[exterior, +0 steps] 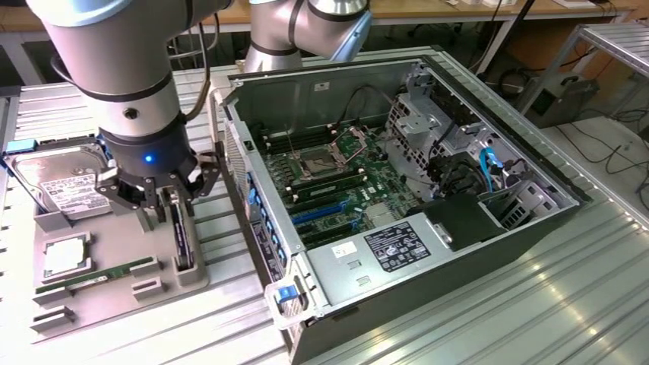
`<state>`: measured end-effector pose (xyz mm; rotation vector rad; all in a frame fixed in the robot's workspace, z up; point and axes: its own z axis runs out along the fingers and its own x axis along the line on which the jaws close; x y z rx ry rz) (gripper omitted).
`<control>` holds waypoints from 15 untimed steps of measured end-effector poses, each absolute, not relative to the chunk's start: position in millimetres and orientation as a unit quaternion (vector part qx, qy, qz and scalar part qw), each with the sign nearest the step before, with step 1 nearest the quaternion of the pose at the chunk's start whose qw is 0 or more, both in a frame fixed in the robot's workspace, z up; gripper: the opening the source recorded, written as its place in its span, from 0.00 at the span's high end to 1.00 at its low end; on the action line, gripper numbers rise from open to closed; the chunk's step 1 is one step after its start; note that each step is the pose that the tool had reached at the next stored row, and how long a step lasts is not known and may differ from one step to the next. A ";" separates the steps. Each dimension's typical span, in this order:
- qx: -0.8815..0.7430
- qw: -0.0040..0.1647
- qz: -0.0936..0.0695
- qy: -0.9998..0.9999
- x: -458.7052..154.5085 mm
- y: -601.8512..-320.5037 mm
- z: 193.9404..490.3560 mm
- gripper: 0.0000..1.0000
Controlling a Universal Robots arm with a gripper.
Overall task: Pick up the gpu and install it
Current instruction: 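Pick up the gpu and move the gpu toward the slot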
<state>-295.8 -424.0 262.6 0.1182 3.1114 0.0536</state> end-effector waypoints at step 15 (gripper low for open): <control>0.038 0.010 0.019 0.999 -298.0 -421.5 245.8 0.58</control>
